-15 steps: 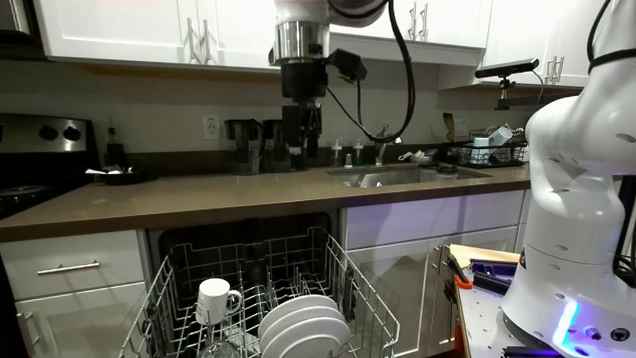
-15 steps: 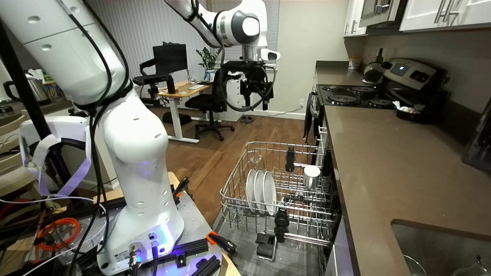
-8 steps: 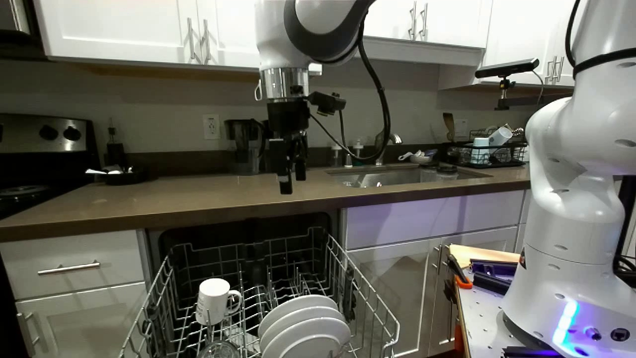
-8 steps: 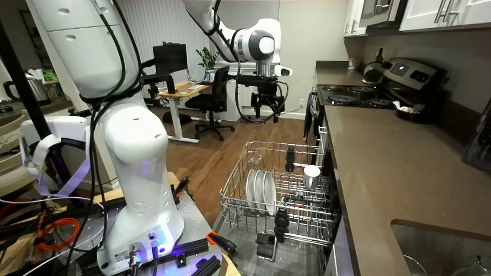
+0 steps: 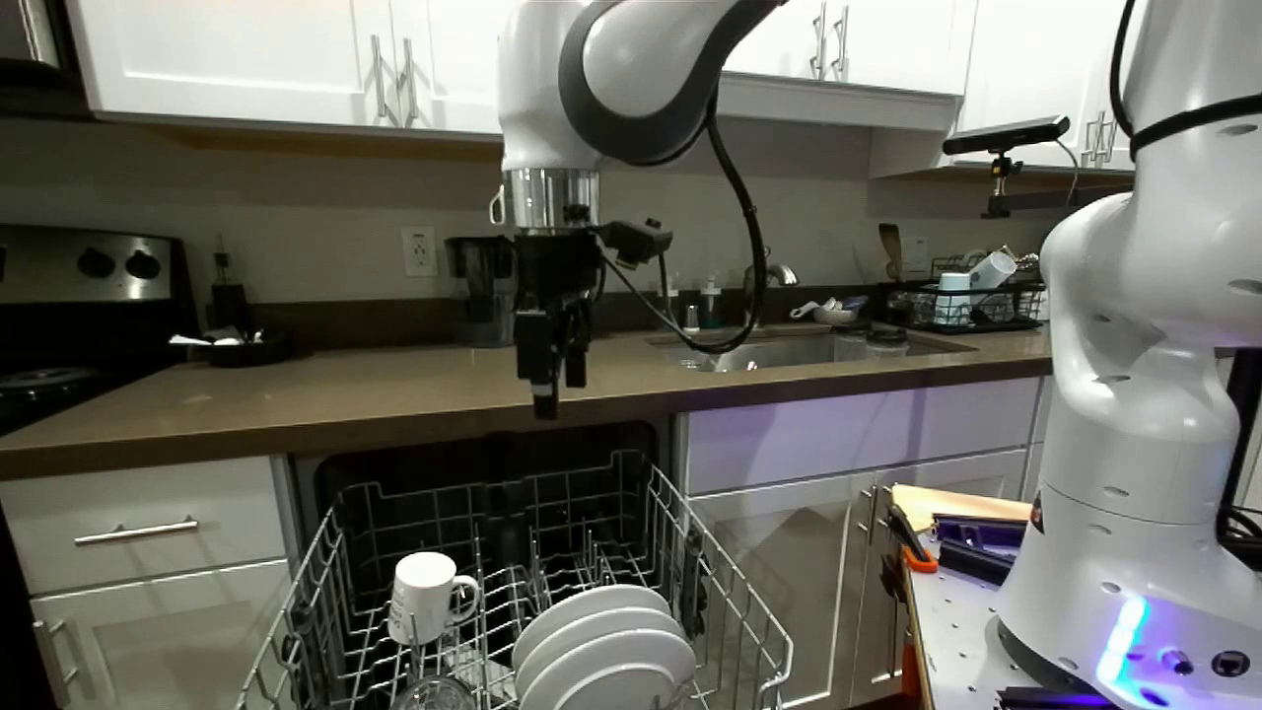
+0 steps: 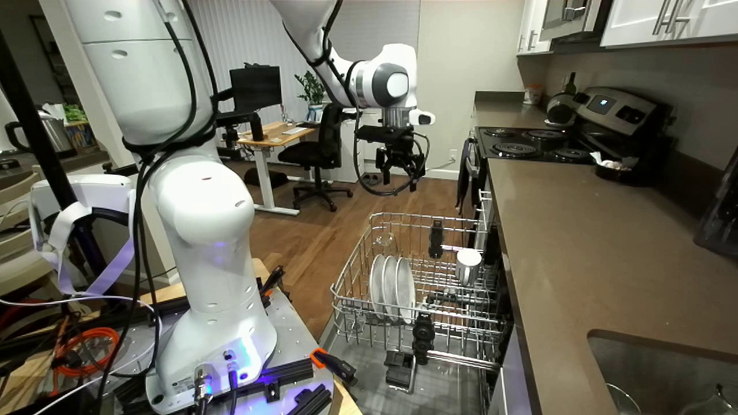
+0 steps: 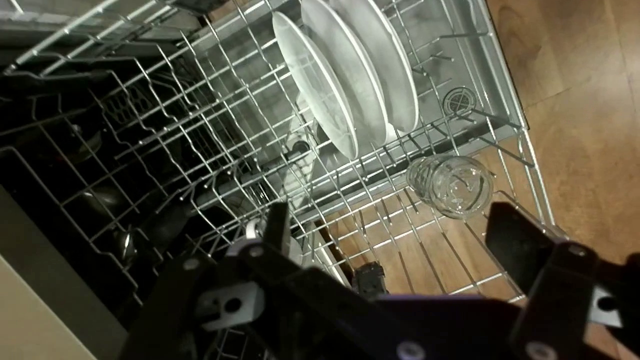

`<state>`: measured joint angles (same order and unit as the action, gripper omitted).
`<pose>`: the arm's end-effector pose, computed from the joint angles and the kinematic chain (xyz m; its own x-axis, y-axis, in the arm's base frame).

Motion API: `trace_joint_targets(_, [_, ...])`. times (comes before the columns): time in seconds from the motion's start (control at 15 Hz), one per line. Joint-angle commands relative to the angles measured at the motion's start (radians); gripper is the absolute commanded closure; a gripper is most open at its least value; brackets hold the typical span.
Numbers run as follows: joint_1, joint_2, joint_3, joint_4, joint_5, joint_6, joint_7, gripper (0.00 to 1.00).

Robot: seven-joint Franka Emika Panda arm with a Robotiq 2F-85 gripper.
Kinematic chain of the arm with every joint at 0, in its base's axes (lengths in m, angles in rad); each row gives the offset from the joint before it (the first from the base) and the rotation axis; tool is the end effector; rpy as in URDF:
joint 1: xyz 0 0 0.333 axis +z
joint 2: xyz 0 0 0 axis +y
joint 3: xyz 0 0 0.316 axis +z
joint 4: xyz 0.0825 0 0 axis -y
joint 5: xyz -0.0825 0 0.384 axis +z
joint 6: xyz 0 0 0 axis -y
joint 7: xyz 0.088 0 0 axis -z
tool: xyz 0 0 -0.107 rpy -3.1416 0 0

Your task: Remove the plate from the dishwasher and put it on the counter top

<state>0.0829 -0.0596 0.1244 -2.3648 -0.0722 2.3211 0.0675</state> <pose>0.4833 0.1003 0.3515 0.9820 0.1879 0.0178 0.1865 -0.9806 0.0598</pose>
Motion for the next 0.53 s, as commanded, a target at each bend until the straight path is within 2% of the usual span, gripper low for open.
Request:
trace_joint_targets(0.0, [0.013, 0.126, -0.001, 0.004, -0.067, 0.189, 0.009, 0.0])
trace_joint_targets(0.2, [0.016, 0.227, -0.028, 0.018, -0.158, 0.311, 0.023, 0.0])
trace_joint_targets(0.33, [0.021, 0.281, -0.06, 0.032, -0.218, 0.348, 0.03, 0.0])
trace_joint_targets(0.47, [0.018, 0.328, -0.083, 0.048, -0.227, 0.363, 0.001, 0.0])
